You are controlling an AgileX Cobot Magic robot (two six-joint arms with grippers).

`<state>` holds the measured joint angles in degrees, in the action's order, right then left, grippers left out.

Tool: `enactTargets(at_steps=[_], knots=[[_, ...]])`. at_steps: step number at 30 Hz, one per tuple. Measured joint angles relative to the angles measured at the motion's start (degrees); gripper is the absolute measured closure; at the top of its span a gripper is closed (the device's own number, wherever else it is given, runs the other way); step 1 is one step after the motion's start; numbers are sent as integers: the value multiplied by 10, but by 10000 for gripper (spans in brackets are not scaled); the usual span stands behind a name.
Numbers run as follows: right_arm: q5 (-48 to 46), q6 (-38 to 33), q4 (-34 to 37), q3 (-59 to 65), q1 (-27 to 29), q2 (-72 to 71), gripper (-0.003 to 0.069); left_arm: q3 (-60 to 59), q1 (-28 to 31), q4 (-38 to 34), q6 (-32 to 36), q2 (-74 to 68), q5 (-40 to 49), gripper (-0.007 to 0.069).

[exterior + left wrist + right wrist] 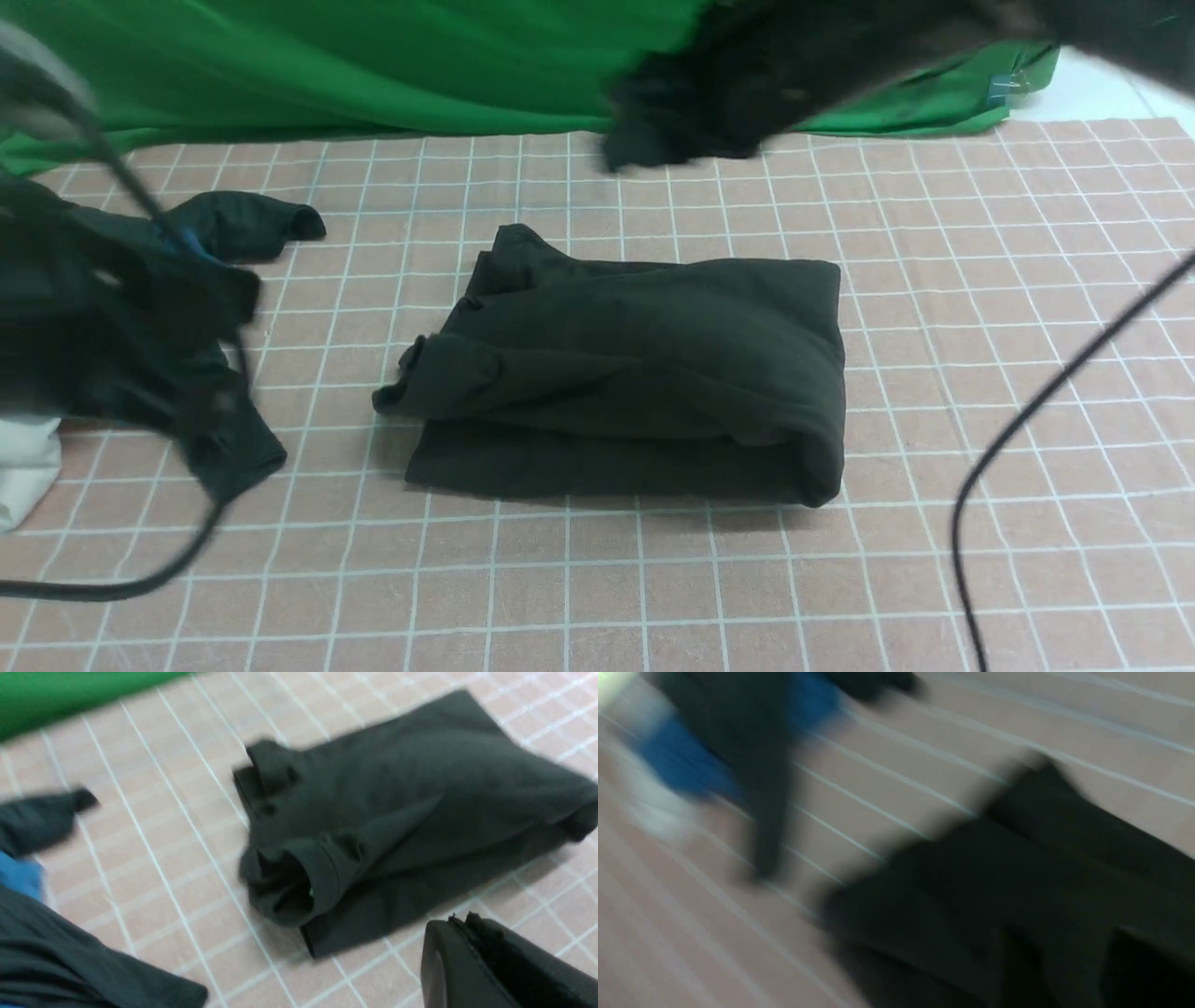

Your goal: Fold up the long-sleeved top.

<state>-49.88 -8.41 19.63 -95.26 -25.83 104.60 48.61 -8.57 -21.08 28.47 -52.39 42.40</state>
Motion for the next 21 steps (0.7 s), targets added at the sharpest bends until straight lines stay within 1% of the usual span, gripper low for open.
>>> enactTargets(at_steps=[1,2,3,6,8,11,17,21], knots=[[-2,3,-7,6,0,-2,423,-1,0,-1,0,-3,-2,578],[3,15,-49,32,0,-4,475,-7,0,-2,0,-37,-19,541],[5,15,-53,35,0,-4,480,-8,0,-2,0,-41,-21,537],[35,26,-81,98,0,10,545,-8,0,-16,-2,-116,-76,454],[44,31,-85,130,0,20,554,-8,0,-39,-2,-162,-95,403],[47,31,-87,169,0,26,557,-8,0,-62,-2,-230,-94,327],[35,31,-88,225,-2,26,557,-8,0,-68,-5,-319,-95,210],[28,31,-88,243,-6,26,557,-8,0,-73,-45,-355,-136,144]])
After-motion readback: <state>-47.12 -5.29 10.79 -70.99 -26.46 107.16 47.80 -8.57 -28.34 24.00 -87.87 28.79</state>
